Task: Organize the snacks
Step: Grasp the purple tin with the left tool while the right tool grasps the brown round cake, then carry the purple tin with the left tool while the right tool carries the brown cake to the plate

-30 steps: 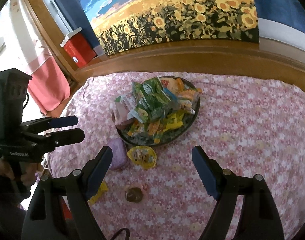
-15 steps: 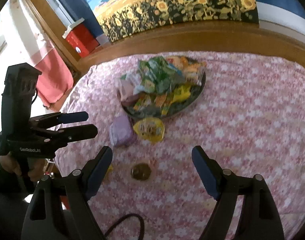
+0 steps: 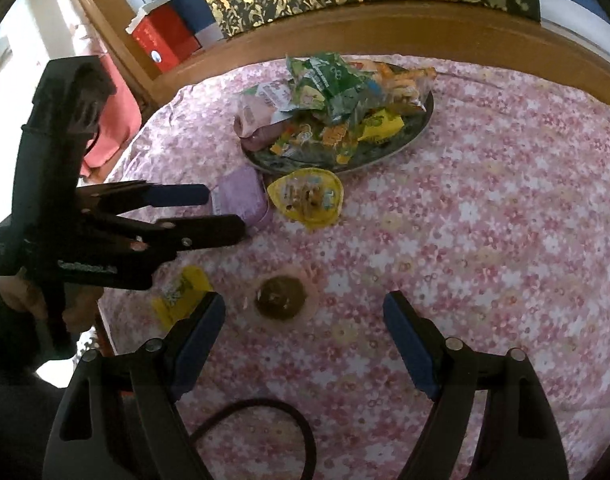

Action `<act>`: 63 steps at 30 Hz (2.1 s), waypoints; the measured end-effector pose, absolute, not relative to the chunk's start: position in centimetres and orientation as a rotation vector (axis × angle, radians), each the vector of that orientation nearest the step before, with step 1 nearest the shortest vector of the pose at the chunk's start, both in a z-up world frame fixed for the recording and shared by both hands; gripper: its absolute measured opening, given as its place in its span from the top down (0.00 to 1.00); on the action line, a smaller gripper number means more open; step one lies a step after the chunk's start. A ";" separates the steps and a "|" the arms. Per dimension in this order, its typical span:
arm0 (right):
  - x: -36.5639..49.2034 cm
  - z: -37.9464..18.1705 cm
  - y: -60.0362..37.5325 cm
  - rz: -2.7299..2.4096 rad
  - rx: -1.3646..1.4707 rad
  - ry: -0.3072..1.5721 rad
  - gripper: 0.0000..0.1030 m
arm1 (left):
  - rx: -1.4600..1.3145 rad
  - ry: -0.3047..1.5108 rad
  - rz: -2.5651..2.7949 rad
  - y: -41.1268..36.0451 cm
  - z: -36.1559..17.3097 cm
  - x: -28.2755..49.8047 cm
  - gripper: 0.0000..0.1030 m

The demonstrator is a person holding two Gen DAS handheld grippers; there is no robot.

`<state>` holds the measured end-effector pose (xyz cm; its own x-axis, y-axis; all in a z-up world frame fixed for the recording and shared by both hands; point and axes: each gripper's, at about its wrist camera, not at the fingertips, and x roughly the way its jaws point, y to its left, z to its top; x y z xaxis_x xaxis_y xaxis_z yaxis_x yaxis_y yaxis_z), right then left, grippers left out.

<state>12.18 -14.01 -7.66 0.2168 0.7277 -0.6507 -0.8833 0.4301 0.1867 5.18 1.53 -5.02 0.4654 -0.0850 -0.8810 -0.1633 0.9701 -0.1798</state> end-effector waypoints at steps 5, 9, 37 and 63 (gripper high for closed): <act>11.1 -7.9 -12.9 1.097 -0.340 0.696 0.19 | -0.192 1.087 0.041 0.9 -5.6 5.6 0.20; 9.6 -8.4 -11.3 1.025 -0.507 0.604 0.30 | -0.175 1.077 0.043 0.9 -5.4 5.5 0.36; 10.8 -4.8 -16.3 1.094 -0.294 0.601 0.69 | -0.265 1.028 0.068 3.6 -2.4 3.7 0.36; 11.5 -3.3 -14.5 1.092 -0.290 0.565 0.69 | -0.260 0.931 0.050 4.4 -0.1 5.1 0.36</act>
<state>11.55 -14.51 -3.26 0.3390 0.7524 -0.5648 -0.8957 0.4417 0.0508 5.11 4.40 -0.13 0.5979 -0.0695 -0.7985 -0.1545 0.9676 -0.1999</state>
